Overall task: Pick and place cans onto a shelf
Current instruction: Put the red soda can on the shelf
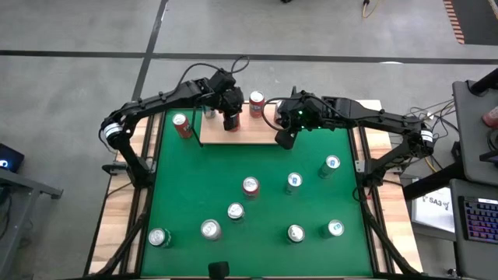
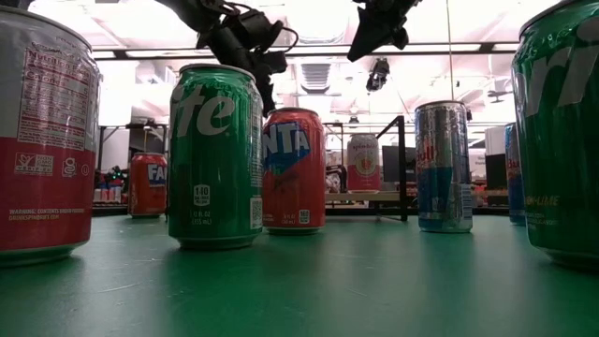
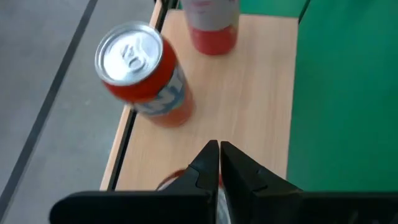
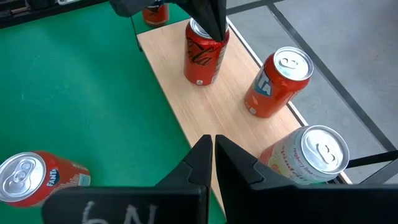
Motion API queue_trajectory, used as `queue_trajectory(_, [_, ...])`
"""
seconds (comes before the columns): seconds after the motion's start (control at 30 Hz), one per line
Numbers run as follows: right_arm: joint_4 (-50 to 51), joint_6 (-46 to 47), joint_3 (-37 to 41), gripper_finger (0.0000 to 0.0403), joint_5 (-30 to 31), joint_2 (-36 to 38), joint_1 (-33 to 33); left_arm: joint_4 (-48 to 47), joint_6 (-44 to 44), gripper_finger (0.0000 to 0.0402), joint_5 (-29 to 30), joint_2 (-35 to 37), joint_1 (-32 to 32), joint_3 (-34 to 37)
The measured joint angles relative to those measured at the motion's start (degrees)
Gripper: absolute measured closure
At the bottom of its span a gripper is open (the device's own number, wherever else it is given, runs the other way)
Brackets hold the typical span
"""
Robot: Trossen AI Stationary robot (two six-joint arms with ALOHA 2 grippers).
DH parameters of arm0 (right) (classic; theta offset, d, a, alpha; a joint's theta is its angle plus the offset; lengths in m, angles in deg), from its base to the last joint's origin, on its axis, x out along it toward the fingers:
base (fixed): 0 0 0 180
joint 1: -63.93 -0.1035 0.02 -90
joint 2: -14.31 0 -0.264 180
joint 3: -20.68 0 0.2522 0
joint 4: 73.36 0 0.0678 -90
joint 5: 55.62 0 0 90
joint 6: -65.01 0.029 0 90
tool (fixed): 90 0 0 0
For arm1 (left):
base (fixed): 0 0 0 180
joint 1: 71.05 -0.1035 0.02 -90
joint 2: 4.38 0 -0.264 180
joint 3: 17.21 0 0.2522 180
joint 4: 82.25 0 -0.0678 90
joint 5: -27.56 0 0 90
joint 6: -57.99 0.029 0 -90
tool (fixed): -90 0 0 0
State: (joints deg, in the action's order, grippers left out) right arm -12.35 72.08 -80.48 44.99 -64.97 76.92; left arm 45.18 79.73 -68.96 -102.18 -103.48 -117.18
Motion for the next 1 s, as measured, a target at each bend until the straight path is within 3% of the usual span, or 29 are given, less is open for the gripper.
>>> queue_trajectory(0.33, [0.0, 0.0, 0.0, 0.039, 0.0, 0.0, 0.0, -4.8, -1.1, 0.0402, 0.1, 0.0, 0.0, 0.1])
queue_trajectory(0.53, [0.0, 0.0, 0.0, 0.039, 0.0, 0.0, 0.0, -6.3, -1.5, 0.0402, 5.6, 0.0, 0.0, 0.1])
queue_trajectory(1.0, [0.0, 0.0, 0.0, 0.039, 0.0, 0.0, 0.0, -9.9, -0.5, 0.0402, 6.5, 0.4, -0.1, -1.1])
